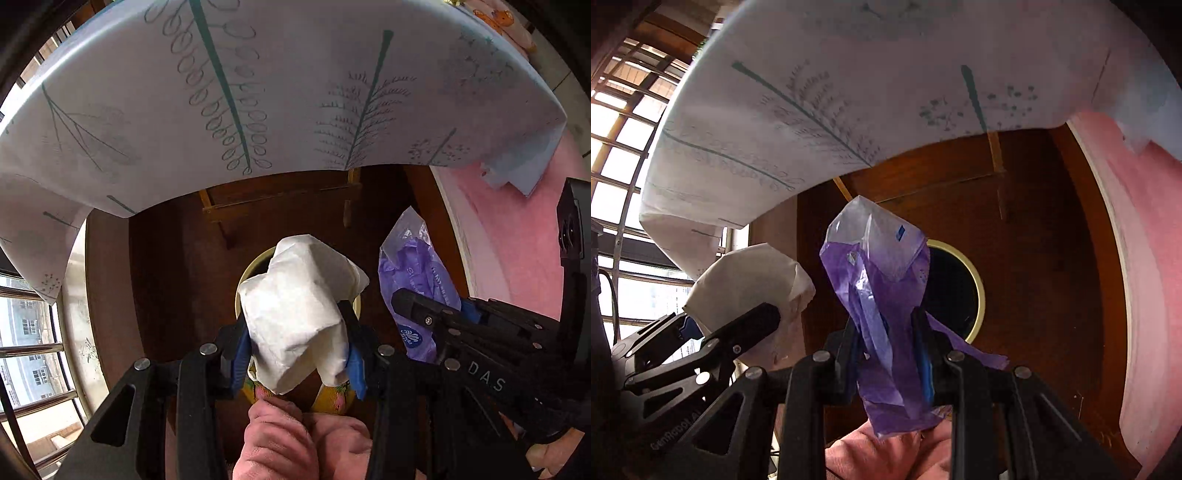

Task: Collect trash
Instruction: 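Carry the purple bag and white tissue down over the bin and release both, then raise both open tools back toward the table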

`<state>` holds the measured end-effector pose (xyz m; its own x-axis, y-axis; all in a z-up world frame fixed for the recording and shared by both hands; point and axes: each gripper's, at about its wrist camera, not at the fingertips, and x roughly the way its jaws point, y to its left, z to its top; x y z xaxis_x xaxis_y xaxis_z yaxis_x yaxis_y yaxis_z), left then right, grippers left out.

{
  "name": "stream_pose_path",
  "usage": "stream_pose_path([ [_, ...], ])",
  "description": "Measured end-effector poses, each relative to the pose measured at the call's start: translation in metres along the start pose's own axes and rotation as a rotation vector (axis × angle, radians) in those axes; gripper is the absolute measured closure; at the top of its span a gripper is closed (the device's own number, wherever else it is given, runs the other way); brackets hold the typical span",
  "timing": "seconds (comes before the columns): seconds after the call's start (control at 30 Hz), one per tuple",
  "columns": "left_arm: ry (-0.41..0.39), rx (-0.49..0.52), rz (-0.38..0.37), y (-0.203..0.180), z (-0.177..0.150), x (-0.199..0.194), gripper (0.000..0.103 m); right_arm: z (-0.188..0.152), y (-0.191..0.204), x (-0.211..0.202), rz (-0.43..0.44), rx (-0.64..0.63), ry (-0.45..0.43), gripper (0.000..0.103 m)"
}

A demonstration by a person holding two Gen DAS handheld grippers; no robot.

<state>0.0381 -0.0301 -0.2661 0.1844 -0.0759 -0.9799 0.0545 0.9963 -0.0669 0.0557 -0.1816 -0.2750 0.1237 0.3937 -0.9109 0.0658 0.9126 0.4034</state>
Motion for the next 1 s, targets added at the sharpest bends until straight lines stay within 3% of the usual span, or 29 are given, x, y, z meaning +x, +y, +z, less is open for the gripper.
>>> stream_pose_path([
  [0.2, 0.021, 0.0, 0.03, 0.014, -0.004, 0.055, 0.051, 0.001, -0.019, 0.07, -0.015, 0.011, 0.052, 0.074],
  [0.27, 0.027, -0.003, 0.032, 0.019, -0.005, 0.065, 0.038, -0.001, -0.022, 0.085, -0.022, 0.012, 0.067, 0.071],
  [0.3, 0.029, 0.0, 0.028, 0.021, -0.005, 0.069, 0.034, -0.001, -0.024, 0.092, -0.029, 0.014, 0.076, 0.068],
  [0.37, 0.028, 0.012, 0.039, 0.025, -0.005, 0.075, 0.025, -0.001, -0.026, 0.104, -0.047, 0.02, 0.089, 0.05],
  [0.43, 0.056, 0.019, 0.043, 0.029, -0.002, 0.082, 0.016, -0.002, -0.025, 0.108, -0.073, 0.024, 0.092, 0.04],
  [0.53, 0.056, 0.005, 0.06, 0.036, 0.0, 0.082, 0.003, 0.0, -0.025, 0.106, -0.095, 0.027, 0.082, 0.032],
  [0.77, -0.014, 0.044, 0.076, 0.036, 0.003, 0.052, 0.001, 0.001, -0.016, 0.084, -0.123, 0.004, -0.01, 0.031],
  [1.0, -0.05, 0.068, 0.038, 0.033, 0.014, -0.004, 0.001, 0.005, 0.003, 0.026, -0.109, 0.002, -0.092, 0.03],
])
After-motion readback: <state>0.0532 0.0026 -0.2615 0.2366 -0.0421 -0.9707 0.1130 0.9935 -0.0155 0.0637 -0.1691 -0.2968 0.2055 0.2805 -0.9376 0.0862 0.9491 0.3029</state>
